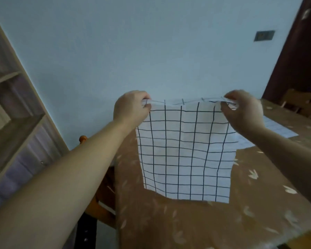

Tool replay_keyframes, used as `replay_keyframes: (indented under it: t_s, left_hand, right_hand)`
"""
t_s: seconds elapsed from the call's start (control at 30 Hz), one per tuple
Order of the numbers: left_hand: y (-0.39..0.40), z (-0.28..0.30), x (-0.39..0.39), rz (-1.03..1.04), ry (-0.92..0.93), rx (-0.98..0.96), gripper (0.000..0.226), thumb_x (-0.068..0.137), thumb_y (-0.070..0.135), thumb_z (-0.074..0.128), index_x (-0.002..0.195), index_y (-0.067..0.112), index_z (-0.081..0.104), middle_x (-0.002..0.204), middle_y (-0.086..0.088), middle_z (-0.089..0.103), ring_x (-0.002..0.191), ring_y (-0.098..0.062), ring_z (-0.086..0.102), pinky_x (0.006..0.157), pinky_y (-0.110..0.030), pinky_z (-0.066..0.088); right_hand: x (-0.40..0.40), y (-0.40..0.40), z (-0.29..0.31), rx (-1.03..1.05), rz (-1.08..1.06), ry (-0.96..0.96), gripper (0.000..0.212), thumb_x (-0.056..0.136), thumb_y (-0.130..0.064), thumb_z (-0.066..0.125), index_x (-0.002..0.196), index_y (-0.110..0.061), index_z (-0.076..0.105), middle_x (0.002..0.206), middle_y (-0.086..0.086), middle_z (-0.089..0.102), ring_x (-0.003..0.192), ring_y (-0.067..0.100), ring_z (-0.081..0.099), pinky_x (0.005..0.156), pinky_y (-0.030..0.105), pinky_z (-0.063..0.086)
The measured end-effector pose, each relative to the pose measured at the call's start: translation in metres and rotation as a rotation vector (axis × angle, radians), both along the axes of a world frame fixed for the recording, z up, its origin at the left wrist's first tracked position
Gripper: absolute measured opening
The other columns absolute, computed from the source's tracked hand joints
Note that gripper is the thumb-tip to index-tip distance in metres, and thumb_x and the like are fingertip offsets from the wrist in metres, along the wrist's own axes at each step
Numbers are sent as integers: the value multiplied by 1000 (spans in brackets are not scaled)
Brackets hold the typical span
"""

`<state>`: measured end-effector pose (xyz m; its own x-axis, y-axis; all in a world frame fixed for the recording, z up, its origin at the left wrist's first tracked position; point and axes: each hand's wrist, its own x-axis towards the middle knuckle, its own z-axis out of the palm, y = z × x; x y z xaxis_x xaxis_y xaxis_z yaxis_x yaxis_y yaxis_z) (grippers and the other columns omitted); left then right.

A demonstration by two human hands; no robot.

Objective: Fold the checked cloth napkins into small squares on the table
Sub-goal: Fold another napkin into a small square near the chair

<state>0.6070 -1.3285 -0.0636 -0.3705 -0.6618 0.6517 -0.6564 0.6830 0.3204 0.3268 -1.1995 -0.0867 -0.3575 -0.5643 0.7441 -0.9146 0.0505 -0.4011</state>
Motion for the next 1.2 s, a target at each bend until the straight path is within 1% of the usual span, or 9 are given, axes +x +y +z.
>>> replay_keyframes:
  t_s: [0.1,0.2,0.47,0.57,0.67,0.8,0.9,1.1,1.2]
  left_hand:
    - [0,-9,15,-152,7,-291,9,73,16,66,79,12,72,74,-4,68,72,-28,63,67,-31,40]
    - [1,-60,32,-325,-38,-345,14,67,19,67,76,13,73,78,-1,71,75,-24,66,71,-31,42]
    - [22,-223,59,-512,-462,131,24,67,23,47,72,21,70,77,8,67,75,-16,65,75,-30,45]
    - [20,-266,68,-444,-686,332,16,78,30,56,84,22,69,96,9,66,95,-13,61,93,-28,40]
    - [19,-297,72,-404,-810,386,20,85,32,53,97,24,66,109,10,59,107,-11,51,101,-25,29]
    - [23,-317,66,-383,-870,471,17,87,28,56,101,24,66,108,10,57,103,-10,51,96,-25,34]
    - [20,-320,65,-355,-863,584,7,87,25,55,82,22,58,90,10,55,86,-12,52,73,-24,41]
    - [5,-315,67,-234,-657,1020,16,83,32,59,68,27,62,67,16,54,67,-5,55,58,-19,38]
    - [-5,-305,74,-258,-573,1200,32,76,40,62,60,17,47,64,0,42,60,-16,47,59,-28,38]
  right_hand:
    - [19,15,-12,-22,49,89,19,77,-10,71,96,-11,66,96,7,68,85,29,63,75,33,47]
    - [36,37,-66,109,119,227,23,72,-5,75,94,-8,69,96,7,70,80,29,67,70,38,54]
    - [53,72,-223,685,322,216,32,55,-20,81,81,-30,64,95,-14,69,82,12,68,68,23,50]
    - [58,70,-258,846,370,204,35,51,-36,82,78,-35,60,87,-18,65,77,6,65,64,17,47]
    - [55,68,-287,999,401,206,24,69,-38,71,91,-32,62,104,-16,62,97,8,61,75,19,38]
    - [50,68,-310,1081,404,157,18,83,-34,53,101,-32,58,113,-18,57,109,8,53,79,21,31]
    - [45,70,-315,1122,388,123,20,89,-40,48,102,-33,61,111,-18,59,105,7,54,79,22,35]
    - [38,56,-293,1253,303,-291,14,84,-36,60,78,-29,69,75,-14,66,71,3,60,60,18,40]
    - [30,49,-276,1280,254,-576,34,82,-29,64,54,-20,46,50,-7,39,49,7,38,49,20,28]
